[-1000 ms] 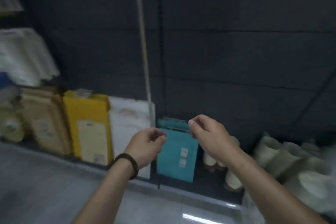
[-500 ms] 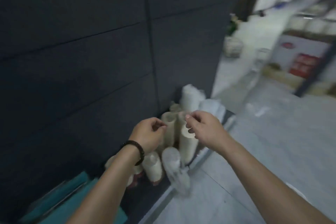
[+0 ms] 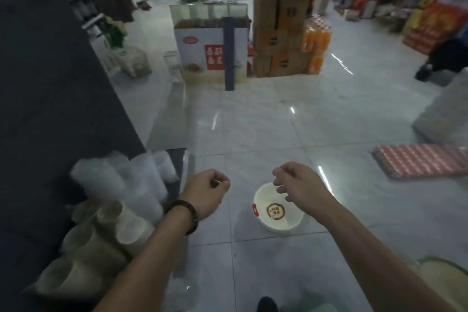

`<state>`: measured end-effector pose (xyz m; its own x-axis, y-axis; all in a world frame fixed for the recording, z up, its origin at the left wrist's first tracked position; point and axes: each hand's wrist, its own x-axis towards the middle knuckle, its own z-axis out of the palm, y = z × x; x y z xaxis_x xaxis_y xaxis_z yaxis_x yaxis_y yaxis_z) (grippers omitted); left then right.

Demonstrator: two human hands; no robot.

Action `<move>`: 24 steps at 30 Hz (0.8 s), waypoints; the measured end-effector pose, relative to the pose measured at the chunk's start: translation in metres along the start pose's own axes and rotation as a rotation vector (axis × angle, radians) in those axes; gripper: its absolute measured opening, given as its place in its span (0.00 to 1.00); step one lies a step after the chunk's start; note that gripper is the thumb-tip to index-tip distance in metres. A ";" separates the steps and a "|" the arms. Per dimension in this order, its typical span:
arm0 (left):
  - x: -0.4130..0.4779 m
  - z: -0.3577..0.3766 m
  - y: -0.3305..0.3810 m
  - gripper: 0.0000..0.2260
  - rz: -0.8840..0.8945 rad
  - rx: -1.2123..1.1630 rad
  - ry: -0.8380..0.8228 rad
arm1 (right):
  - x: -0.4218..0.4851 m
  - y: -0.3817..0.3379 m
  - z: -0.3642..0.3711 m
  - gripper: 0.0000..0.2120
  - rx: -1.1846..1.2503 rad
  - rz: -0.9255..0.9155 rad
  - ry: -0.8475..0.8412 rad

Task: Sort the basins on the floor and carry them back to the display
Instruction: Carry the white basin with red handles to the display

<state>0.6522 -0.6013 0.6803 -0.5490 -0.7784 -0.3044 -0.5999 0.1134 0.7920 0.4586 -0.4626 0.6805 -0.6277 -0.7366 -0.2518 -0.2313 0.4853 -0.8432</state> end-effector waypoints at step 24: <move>0.473 0.197 0.000 0.08 -0.286 0.148 -0.409 | 0.402 0.186 -0.063 0.14 0.070 0.634 0.161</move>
<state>0.2772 -0.8478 0.4320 -0.5158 -0.4894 -0.7032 -0.8190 0.0406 0.5724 0.1168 -0.6387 0.4527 -0.7310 -0.2355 -0.6404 0.2659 0.7661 -0.5852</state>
